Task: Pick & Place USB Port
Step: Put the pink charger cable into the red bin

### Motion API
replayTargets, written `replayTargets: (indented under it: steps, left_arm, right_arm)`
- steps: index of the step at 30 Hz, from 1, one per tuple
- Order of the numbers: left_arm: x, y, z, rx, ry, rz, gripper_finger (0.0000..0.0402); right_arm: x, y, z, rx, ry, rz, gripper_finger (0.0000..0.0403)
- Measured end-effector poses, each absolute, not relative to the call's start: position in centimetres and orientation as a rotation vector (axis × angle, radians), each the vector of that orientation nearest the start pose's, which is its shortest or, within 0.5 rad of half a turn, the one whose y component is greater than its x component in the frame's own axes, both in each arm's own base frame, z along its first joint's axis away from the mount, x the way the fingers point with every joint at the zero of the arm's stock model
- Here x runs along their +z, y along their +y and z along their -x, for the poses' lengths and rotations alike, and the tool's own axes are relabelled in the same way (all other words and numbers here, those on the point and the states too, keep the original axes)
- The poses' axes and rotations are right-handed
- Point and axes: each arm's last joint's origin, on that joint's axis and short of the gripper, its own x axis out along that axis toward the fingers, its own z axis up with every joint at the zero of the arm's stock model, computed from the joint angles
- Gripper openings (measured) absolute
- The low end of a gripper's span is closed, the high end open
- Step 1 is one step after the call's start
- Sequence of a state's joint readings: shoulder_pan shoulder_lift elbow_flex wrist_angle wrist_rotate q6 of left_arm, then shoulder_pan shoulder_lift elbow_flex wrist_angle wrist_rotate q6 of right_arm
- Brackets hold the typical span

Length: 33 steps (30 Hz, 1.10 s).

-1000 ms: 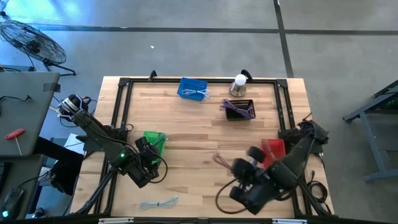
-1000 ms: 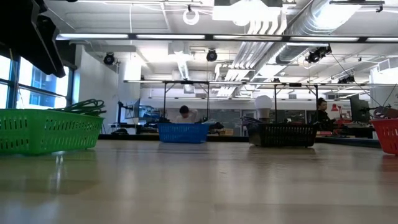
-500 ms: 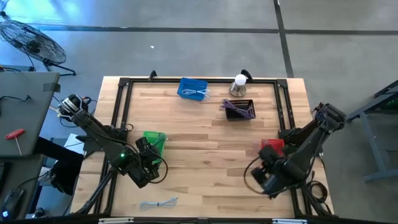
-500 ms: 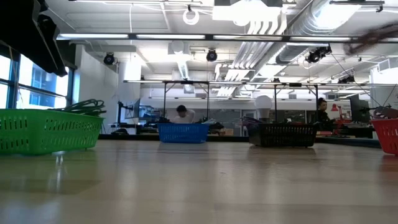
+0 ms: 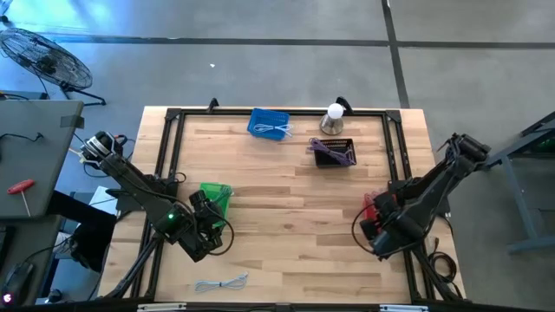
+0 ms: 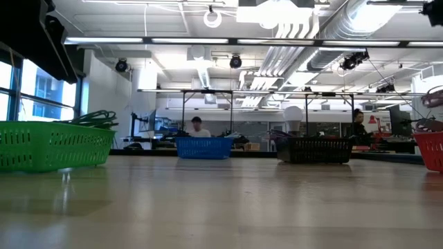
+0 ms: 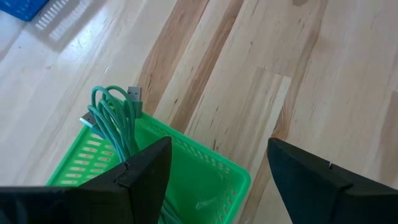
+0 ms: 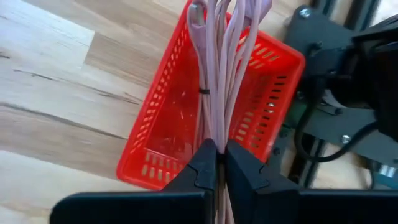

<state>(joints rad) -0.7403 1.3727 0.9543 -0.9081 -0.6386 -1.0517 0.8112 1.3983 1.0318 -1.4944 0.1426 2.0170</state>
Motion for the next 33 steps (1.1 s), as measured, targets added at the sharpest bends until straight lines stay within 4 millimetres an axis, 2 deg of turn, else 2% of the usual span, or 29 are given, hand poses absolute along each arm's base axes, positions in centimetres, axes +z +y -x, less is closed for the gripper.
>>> replayTargets:
  steps: [8, 13, 17, 21, 25, 29, 33]
  left_arm:
    - [22.9, -14.8, -18.8, 0.426, 0.898, 0.118, 0.0257]
    - [22.9, -14.8, -18.8, 0.427, 0.896, 0.116, 0.0257]
    - [22.9, -14.7, -18.8, 0.432, 0.892, 0.111, 0.0257]
    - [22.9, -14.7, -18.7, 0.433, 0.894, 0.109, 0.0257]
    - [22.9, -14.7, -18.7, 0.433, 0.895, 0.109, 0.0257]
    - [22.9, -14.7, -18.7, 0.432, 0.895, 0.109, 0.0257]
    - [22.9, -14.7, -18.7, 0.431, 0.896, 0.11, 0.0257]
  right_arm:
    - [21.0, 13.1, -13.7, -1.192, 1.308, -0.659, 0.0007]
    - [19.1, 12.6, -14.0, -1.146, 1.333, -0.684, 0.0008]
    - [18.3, 12.3, -14.0, -1.139, 1.337, -0.694, 0.0042]
    - [18.1, 12.1, -14.2, -1.142, 1.326, -0.699, 0.0083]
    - [17.9, 12.3, -14.7, -1.041, 1.349, -0.68, 0.0109]
    - [18.0, 12.3, -15.0, -1.012, 1.347, -0.696, 0.0116]
    - [19.3, 12.5, -15.3, -0.999, 1.329, -0.706, 0.0116]
